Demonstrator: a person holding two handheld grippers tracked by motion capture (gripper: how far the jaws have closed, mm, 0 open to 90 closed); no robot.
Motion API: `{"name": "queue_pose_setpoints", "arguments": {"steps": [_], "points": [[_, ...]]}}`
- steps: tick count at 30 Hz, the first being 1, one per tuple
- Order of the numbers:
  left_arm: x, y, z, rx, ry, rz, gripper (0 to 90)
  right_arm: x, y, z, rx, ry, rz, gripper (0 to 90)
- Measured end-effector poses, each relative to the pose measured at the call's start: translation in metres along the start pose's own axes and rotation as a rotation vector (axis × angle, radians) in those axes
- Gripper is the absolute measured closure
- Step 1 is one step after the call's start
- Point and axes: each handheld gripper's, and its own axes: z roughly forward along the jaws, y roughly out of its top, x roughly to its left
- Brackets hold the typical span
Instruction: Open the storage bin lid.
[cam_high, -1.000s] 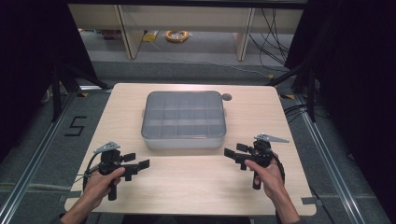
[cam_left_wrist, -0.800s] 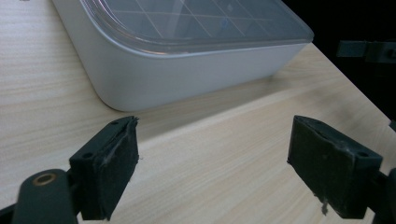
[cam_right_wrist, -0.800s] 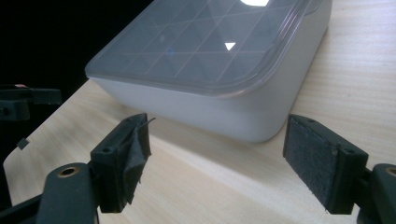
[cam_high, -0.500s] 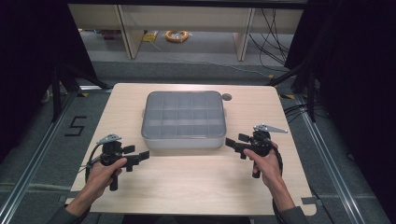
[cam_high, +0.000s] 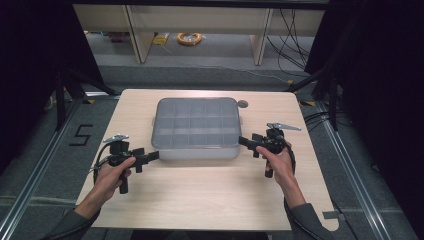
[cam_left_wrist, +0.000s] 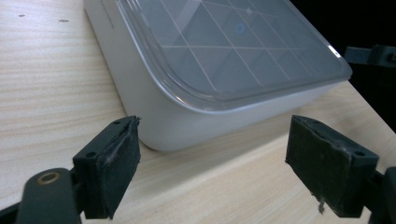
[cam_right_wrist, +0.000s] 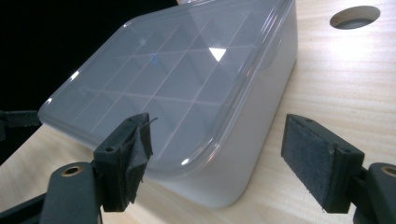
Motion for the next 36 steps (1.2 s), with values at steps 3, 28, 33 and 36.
{"name": "queue_pose_setpoints", "arguments": {"steps": [3,28,33,36], "points": [[0.005,0.004,0.003,0.000,0.004,-0.014,16.9,-0.006,0.004,0.005,-0.012,0.006,0.015,25.7],[0.026,0.059,0.032,-0.003,0.030,-0.070,16.7,-0.020,0.030,0.032,0.010,-0.016,0.103,31.8],[0.031,0.065,0.041,-0.015,0.070,-0.084,16.8,-0.026,0.035,0.041,0.004,-0.027,0.062,35.1],[0.034,0.068,0.047,-0.010,0.079,-0.085,16.8,-0.021,0.038,0.043,0.023,-0.032,0.120,36.1]]}}
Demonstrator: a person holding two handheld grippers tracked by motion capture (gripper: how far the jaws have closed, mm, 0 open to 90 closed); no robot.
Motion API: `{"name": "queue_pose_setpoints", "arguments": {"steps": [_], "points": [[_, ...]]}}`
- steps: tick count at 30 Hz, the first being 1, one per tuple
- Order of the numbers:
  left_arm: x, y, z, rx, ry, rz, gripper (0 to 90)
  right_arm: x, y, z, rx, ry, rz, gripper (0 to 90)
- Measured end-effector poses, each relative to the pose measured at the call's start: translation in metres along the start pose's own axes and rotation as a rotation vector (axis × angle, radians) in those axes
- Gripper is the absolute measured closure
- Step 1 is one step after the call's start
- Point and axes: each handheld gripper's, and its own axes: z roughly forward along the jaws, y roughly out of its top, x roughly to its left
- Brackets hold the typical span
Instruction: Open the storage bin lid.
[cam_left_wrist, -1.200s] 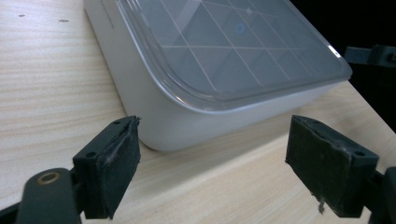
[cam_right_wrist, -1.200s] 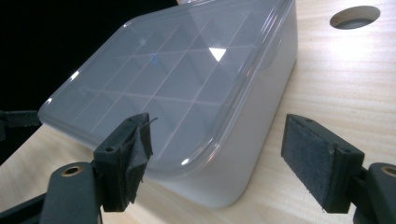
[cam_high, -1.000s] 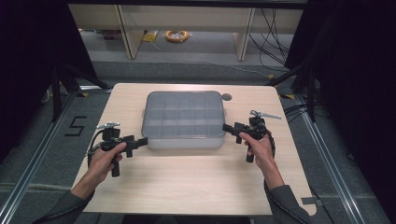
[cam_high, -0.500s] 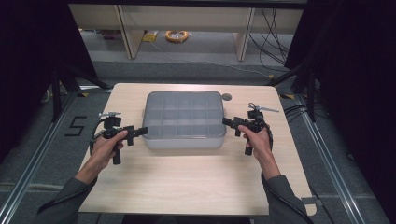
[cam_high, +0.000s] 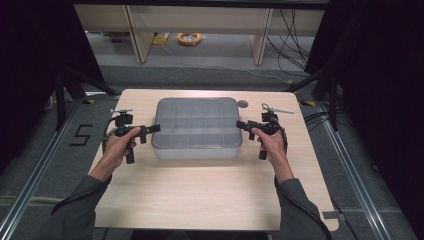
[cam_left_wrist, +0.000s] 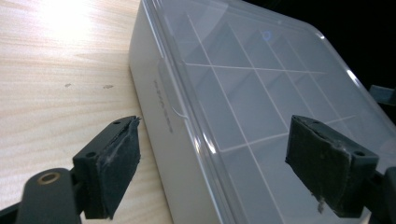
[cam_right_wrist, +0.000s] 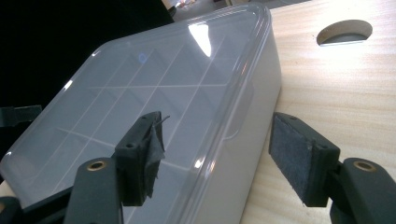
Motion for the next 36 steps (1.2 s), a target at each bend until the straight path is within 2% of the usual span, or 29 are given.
{"name": "queue_pose_setpoints", "arguments": {"steps": [1,2,4,5,6,7,8,9,10,11,13,16,18,19,20,21,22,24,25,26,29,30,31,32,36], "points": [[0.001,0.001,0.002,0.000,-0.001,-0.001,16.8,-0.004,0.001,0.002,-0.015,-0.001,-0.054,36.1],[0.001,0.003,0.005,0.001,0.001,0.003,16.8,-0.004,0.001,0.004,-0.012,-0.005,-0.060,36.3],[0.001,0.005,0.009,0.008,0.012,0.005,16.8,-0.002,0.001,0.007,-0.005,-0.003,-0.047,37.5],[0.002,0.007,0.011,0.009,0.013,0.001,16.8,0.003,0.001,0.007,0.020,0.004,0.018,37.9],[0.002,0.008,0.012,0.012,0.014,0.000,16.8,-0.001,0.002,0.010,0.004,-0.003,-0.030,38.0],[0.003,0.010,0.014,0.012,0.013,-0.004,16.8,-0.002,0.003,0.011,0.005,0.000,-0.045,38.1],[0.003,0.011,0.015,0.014,0.014,-0.006,16.8,0.001,0.003,0.012,0.018,0.001,-0.014,38.8],[0.003,0.013,0.016,0.017,0.014,-0.006,16.8,-0.002,0.003,0.014,0.009,0.001,-0.045,39.4],[0.003,0.015,0.019,0.021,0.014,-0.007,16.8,0.002,0.003,0.014,0.032,0.008,0.000,39.4],[0.004,0.016,0.020,0.025,0.020,-0.008,17.1,-0.001,0.004,0.016,0.025,0.000,-0.013,39.5],[0.007,0.018,0.023,0.020,0.033,-0.021,18.6,0.003,0.003,0.017,0.042,0.002,0.048,39.9],[0.010,0.020,0.026,0.029,0.034,-0.034,21.1,-0.003,0.002,0.022,0.026,0.005,-0.014,41.0],[0.010,0.020,0.028,0.029,0.032,-0.036,23.6,0.002,0.002,0.022,0.054,0.008,0.060,41.9],[0.011,0.020,0.029,0.033,0.031,-0.036,25.7,-0.004,0.002,0.023,0.037,0.010,-0.010,42.2],[0.011,0.020,0.030,0.032,0.033,-0.042,27.1,-0.002,0.002,0.023,0.042,0.014,0.010,42.5],[0.011,0.020,0.031,0.033,0.031,-0.046,28.4,-0.002,0.002,0.024,0.040,0.002,0.008,42.9],[0.011,0.020,0.031,0.032,0.030,-0.047,30.9,0.000,0.002,0.024,0.053,0.005,0.040,43.3],[0.011,0.020,0.032,0.033,0.026,-0.048,34.0,-0.001,0.003,0.025,0.041,0.014,0.020,44.1],[0.011,0.020,0.033,0.035,0.026,-0.045,35.0,-0.002,0.003,0.025,0.036,-0.001,0.004,44.6],[0.010,0.021,0.033,0.038,0.027,-0.045,36.0,0.002,0.003,0.025,0.052,0.003,0.049,45.0],[0.009,0.021,0.035,0.043,0.021,-0.045,40.2,0.004,0.003,0.023,0.063,0.024,0.079,46.5],[0.008,0.021,0.036,0.044,0.020,-0.046,40.9,-0.002,0.004,0.025,0.042,0.021,0.005,46.8],[0.008,0.021,0.036,0.045,0.014,-0.046,42.3,0.004,0.003,0.024,0.072,0.030,0.085,47.5],[0.007,0.021,0.037,0.047,0.017,-0.040,43.8,-0.002,0.003,0.027,0.039,0.022,0.003,47.5],[0.006,0.021,0.036,0.040,0.030,-0.039,45.8,0.001,0.004,0.027,0.032,0.005,0.012,48.8]]}}
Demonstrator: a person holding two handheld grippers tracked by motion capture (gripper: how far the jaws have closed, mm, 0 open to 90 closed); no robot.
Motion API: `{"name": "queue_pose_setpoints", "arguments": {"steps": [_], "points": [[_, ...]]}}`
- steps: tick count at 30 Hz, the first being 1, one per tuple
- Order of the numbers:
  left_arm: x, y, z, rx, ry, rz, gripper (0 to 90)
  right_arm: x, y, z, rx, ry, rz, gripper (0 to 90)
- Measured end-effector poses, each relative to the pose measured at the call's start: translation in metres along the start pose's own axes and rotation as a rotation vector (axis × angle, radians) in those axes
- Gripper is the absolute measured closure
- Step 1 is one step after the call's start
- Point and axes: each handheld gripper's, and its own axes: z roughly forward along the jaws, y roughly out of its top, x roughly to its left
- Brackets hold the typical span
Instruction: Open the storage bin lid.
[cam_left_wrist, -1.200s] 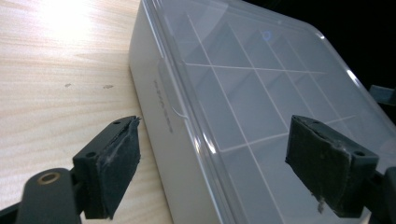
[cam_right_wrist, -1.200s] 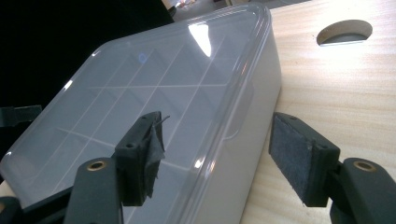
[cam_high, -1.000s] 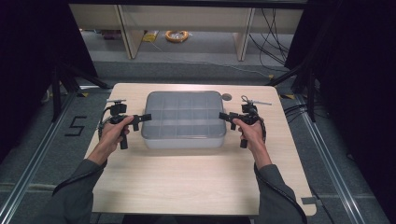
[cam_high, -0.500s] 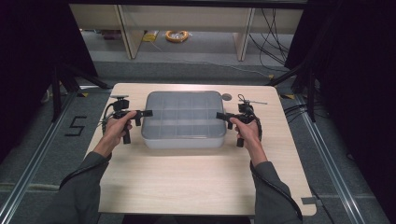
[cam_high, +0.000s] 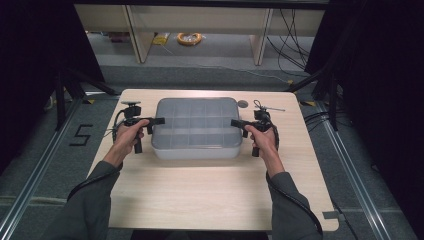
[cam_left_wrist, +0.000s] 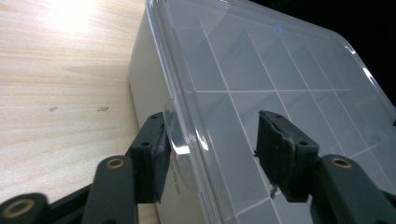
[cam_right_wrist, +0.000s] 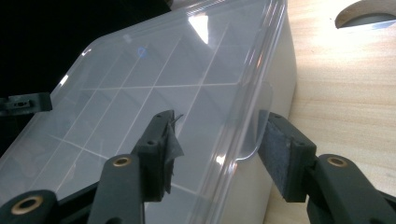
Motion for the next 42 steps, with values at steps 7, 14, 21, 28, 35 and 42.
{"name": "queue_pose_setpoints", "arguments": {"steps": [7,14,21,28,35,42], "points": [[-0.002,0.000,-0.005,-0.052,0.006,-0.025,50.6,0.007,0.003,-0.007,-0.006,-0.007,0.096,56.9],[-0.006,0.006,-0.022,-0.122,-0.024,-0.035,59.5,0.003,0.006,-0.017,-0.098,0.023,0.040,67.7],[-0.015,0.010,-0.031,-0.150,-0.026,-0.015,61.0,0.009,0.010,-0.030,-0.153,0.050,0.053,73.9],[-0.014,0.008,-0.032,-0.153,-0.037,-0.033,61.1,0.011,0.012,-0.037,-0.189,0.055,0.003,75.6],[-0.020,0.013,-0.042,-0.180,-0.039,-0.025,61.5,0.020,0.014,-0.043,-0.198,0.071,0.031,75.6],[-0.026,0.016,-0.050,-0.197,-0.043,-0.007,61.6,0.024,0.019,-0.049,-0.219,0.076,0.001,75.6]]}}
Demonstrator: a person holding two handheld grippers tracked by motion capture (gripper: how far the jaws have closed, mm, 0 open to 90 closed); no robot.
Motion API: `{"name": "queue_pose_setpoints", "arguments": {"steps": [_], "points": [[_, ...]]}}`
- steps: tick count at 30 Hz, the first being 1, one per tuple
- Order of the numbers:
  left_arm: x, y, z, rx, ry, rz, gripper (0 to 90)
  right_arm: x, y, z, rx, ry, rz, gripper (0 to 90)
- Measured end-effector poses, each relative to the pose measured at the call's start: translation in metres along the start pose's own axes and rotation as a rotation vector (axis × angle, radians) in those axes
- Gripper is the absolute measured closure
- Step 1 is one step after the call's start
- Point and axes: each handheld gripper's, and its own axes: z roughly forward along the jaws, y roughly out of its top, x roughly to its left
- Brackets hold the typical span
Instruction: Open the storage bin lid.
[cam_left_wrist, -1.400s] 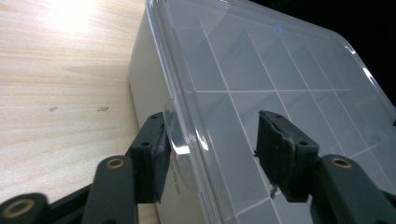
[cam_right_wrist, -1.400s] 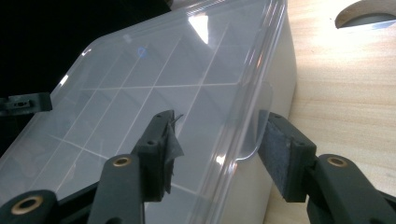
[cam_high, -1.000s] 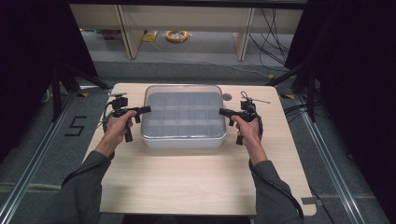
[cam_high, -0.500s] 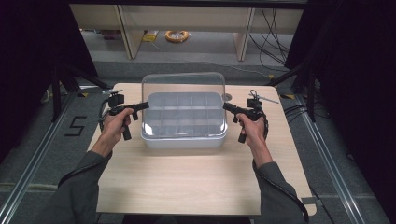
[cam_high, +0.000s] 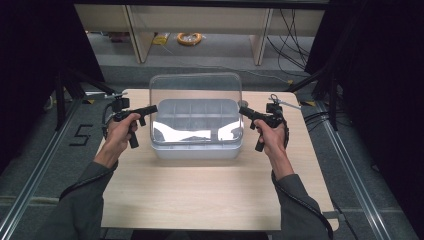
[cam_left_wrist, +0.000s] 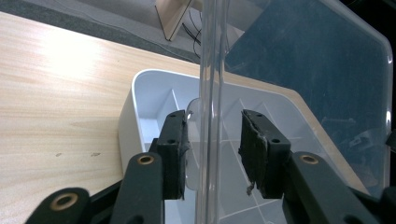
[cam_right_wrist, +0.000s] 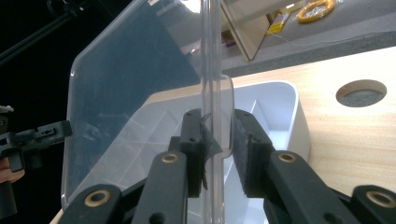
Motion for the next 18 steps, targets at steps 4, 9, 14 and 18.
{"name": "queue_pose_setpoints", "arguments": {"steps": [4,9,14,18], "points": [[-0.002,0.000,-0.003,-0.003,-0.002,0.006,61.6,0.002,0.001,-0.002,0.000,0.002,0.000,75.6],[-0.006,0.000,-0.008,-0.010,0.001,0.010,61.5,0.008,0.001,-0.007,-0.004,0.007,0.012,75.6],[-0.014,-0.003,-0.019,-0.030,0.002,0.043,61.1,0.015,0.003,-0.015,-0.006,0.013,0.003,75.6],[-0.021,-0.006,-0.030,-0.050,-0.013,0.069,61.0,0.020,0.003,-0.024,-0.018,0.018,-0.021,75.8]]}}
